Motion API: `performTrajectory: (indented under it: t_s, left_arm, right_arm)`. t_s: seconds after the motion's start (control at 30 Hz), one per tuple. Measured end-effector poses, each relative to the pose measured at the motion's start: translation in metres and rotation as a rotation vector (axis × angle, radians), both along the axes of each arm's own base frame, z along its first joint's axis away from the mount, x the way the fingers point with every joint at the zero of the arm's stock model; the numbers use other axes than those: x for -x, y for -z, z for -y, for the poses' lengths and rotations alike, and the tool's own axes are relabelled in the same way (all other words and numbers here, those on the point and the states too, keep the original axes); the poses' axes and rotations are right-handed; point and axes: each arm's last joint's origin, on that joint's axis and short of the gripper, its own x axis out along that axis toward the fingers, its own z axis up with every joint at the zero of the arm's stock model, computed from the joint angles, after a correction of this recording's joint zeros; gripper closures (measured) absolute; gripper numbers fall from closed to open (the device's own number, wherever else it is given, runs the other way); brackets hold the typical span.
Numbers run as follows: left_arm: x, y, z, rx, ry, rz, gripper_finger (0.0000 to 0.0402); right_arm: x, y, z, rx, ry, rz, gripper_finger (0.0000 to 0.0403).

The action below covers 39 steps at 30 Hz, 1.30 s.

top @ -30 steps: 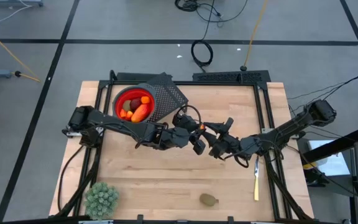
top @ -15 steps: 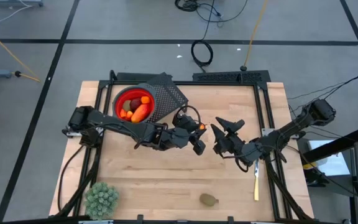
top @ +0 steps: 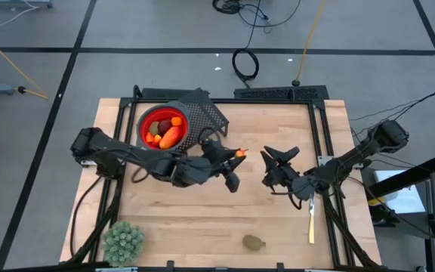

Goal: Pick & Place Fruit
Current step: Put the peach into the red strainer bowl on the shelf

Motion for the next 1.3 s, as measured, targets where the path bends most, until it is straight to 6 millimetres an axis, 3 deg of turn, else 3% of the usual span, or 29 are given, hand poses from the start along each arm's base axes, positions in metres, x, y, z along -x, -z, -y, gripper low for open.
performTrajectory:
  t_s: [0.2, 0.4, 0.63, 1.07, 1.3]
  left_arm:
    - [0.015, -0.024, 0.008, -0.047, 0.031, 0.075, 0.0318]
    - [0.023, -0.043, 0.020, -0.115, 0.137, 0.169, 0.0318]
    - [0.027, -0.062, 0.037, -0.207, 0.413, 0.357, 0.0318]
    - [0.038, -0.084, 0.049, -0.449, 0.871, 0.670, 0.0318]
    - [0.042, -0.087, 0.053, -0.608, 0.948, 0.750, 0.0318]
  right_arm:
    - [0.005, 0.000, 0.002, -0.126, -0.170, 0.066, 0.0350]
    - [0.014, 0.006, 0.007, -0.288, -0.351, -0.010, 0.0399]
    - [0.021, 0.012, 0.019, -0.480, -0.436, -0.103, 0.0402]
    - [0.024, 0.015, 0.032, -0.726, -0.661, -0.252, 0.0402]
    - [0.024, 0.015, 0.035, -0.732, -0.659, -0.260, 0.0403]
